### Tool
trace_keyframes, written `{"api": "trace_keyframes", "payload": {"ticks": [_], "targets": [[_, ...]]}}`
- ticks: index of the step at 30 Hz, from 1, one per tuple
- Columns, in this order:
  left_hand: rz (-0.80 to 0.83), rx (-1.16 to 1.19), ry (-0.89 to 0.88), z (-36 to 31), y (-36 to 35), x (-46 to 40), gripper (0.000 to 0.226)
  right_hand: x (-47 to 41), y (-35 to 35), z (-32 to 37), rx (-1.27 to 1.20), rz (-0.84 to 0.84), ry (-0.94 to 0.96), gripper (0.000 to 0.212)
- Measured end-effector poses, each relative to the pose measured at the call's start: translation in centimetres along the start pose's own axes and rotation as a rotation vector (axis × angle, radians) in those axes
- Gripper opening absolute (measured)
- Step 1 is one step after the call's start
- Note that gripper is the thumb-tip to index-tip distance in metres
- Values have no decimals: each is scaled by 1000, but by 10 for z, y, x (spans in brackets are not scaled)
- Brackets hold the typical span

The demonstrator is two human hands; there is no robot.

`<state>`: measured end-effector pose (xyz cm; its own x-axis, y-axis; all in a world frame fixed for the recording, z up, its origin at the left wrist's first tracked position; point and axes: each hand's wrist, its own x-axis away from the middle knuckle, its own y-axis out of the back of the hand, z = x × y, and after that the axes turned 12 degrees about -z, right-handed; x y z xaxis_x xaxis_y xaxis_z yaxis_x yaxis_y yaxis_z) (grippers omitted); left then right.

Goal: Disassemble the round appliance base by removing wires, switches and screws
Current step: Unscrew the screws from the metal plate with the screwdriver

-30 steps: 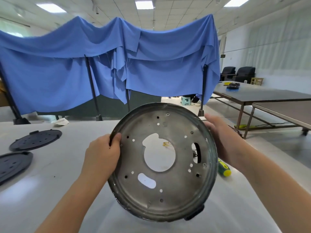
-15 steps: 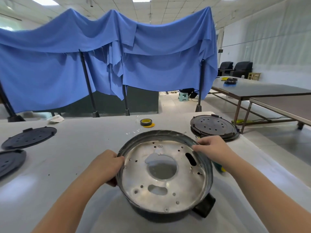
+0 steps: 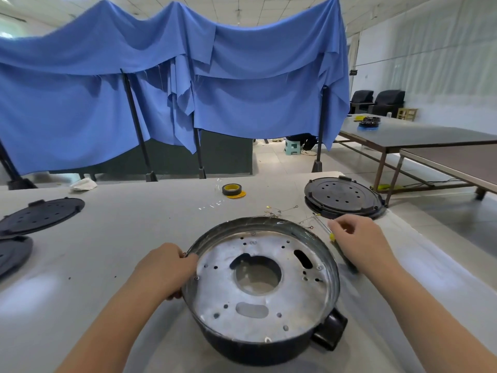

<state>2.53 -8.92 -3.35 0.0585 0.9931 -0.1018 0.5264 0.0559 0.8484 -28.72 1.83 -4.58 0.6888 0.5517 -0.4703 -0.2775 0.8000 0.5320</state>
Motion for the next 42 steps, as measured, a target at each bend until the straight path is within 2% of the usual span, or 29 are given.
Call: {"api": "trace_keyframes", "payload": {"ticks": [1, 2, 5, 7, 9, 13, 16, 18, 22, 26, 34, 37, 42], "targets": [[-85, -41, -48, 0, 1, -2, 25, 1, 3, -6, 85, -42, 15, 16], [-146, -40, -90, -2, 2, -3, 28, 3, 4, -13, 181, -38, 7, 23], [-181, 114, -226, -10, -4, -5, 42, 8, 4, -29, 447, 173, -86, 58], [-157, 206, -308, -16, -11, -2, 43, 10, 4, -30, 531, 230, -96, 57], [-97, 234, -350, -17, -18, 2, 42, 10, 6, -28, 509, 213, -103, 45], [-76, 279, -308, -15, -20, 5, 38, 8, 11, -25, 312, 77, -163, 33], [-88, 300, -291, -15, -22, 4, 37, 7, 19, -18, 126, -158, -62, 29], [-101, 336, -252, -15, -23, 5, 37, 4, 23, -11, 4, -257, 20, 28], [-118, 441, -154, -14, -24, 7, 38, -3, 28, 2, -172, -332, 109, 32], [-194, 449, -130, -17, -24, 15, 28, -8, 32, 19, -252, -387, 201, 37], [-192, 509, -79, -9, -19, 12, 20, -9, 55, 83, -682, -551, 268, 26], [-195, 596, -63, -8, -18, 11, 26, -5, 63, 109, -819, -537, 238, 22], [-195, 770, 21, -15, -22, 18, 31, 10, 44, 137, -876, -229, 127, 35]]}}
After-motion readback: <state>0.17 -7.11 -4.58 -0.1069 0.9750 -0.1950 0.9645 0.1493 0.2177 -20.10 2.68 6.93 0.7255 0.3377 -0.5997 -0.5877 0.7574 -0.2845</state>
